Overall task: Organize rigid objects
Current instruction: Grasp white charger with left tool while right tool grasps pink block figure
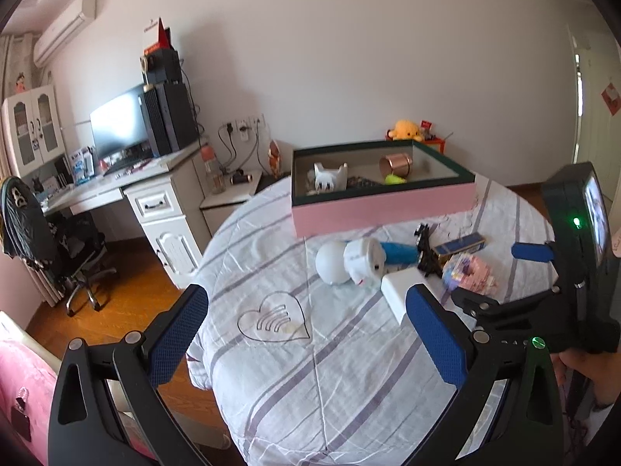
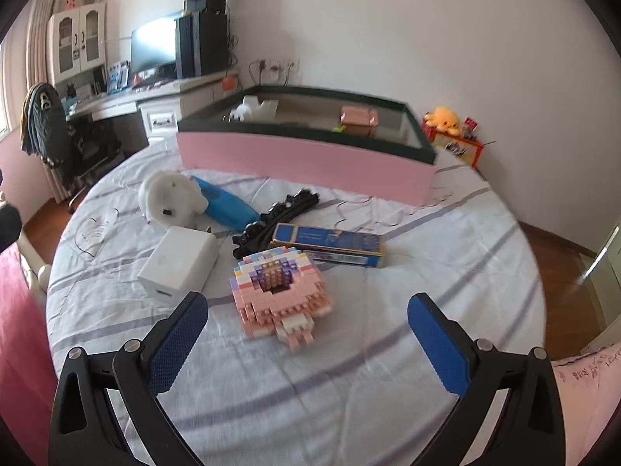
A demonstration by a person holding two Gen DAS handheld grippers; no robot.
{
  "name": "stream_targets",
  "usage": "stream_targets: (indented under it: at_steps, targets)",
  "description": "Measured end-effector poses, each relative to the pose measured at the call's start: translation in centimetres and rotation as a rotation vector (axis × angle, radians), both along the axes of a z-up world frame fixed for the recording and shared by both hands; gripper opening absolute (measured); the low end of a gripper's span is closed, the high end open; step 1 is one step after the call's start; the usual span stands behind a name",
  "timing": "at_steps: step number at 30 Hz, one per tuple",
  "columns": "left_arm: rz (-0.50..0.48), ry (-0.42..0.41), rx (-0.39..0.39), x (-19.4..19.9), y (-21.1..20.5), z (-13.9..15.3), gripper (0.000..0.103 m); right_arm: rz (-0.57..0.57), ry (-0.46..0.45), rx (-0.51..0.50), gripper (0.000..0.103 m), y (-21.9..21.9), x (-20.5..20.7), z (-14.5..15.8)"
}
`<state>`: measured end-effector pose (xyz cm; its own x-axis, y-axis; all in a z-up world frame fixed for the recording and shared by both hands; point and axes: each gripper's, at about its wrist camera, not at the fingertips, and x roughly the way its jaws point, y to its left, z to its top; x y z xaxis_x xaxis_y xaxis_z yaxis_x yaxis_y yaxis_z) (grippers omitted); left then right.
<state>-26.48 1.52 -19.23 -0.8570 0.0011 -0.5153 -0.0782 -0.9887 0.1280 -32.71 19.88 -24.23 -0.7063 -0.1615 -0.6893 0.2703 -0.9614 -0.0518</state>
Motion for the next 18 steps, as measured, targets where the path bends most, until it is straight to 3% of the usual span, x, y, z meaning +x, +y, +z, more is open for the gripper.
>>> stream_targets:
  at_steps: [4,6,8,12,18]
  targets:
    - [-0.003,-0.034,0.008,-0.9,0.2,-1.0,0.103,0.001,-0.018,-0.009,0.103,0.0,-0.8,-0.3]
    - [-0.014,-0.047,0.008,-1.3,0.6,-1.5,0.103,0.034,-0.043,-0.051,0.09,0.4,-1.1,-0.5]
    - [-0.03,-0.068,0.011,-1.8,1.1,-2.0,0.103,0.064,-0.07,-0.082,0.058,0.7,-1.4,-0.9]
    - [-0.062,-0.103,0.03,-2.6,2.3,-2.9,0.103,0.088,-0.071,-0.101,0.059,1.6,-1.2,-0.9]
    - [-0.09,-0.161,0.041,-4.4,4.8,-4.6,0.103,-0.01,-0.044,-0.083,0.059,5.0,-1.0,-0.9]
